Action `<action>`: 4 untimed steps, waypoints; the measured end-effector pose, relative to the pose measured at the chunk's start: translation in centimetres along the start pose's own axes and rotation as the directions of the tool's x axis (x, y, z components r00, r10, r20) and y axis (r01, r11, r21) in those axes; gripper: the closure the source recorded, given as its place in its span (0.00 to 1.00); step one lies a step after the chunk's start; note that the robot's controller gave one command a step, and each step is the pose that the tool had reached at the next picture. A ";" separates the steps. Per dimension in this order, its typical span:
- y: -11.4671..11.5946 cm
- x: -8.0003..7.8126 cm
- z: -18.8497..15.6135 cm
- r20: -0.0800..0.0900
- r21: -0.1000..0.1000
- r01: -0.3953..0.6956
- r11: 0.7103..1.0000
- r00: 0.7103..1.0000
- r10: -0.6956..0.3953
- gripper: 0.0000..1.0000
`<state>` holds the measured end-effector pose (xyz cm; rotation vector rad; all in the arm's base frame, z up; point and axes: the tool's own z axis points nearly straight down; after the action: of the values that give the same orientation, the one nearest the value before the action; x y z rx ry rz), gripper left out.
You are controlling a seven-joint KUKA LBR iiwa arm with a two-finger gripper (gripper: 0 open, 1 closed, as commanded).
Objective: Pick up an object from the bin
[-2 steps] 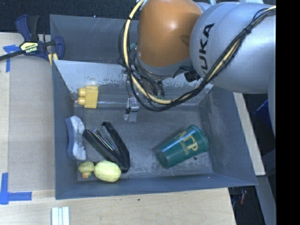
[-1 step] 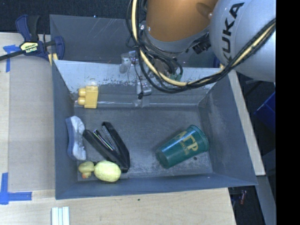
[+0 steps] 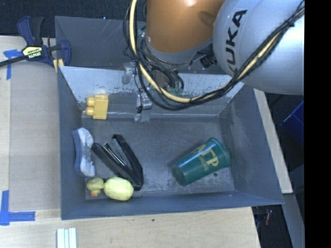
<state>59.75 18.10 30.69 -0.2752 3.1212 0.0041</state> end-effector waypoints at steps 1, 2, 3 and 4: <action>1.8 0.1 -1.1 -0.004 0.002 0.013 1.000 1.000 -0.013 0.00; 4.5 1.5 3.3 0.001 -0.001 -0.039 0.999 0.999 0.039 0.00; 5.3 -2.2 8.0 0.014 0.001 0.120 0.993 0.993 -0.120 0.00; 5.8 -1.0 16.1 0.009 -0.001 0.144 0.990 0.990 -0.144 0.00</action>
Offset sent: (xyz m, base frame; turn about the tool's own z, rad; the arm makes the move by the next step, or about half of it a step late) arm -0.0315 0.0515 -0.0579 0.0630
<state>59.87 24.02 14.59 -0.4982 3.0846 0.0070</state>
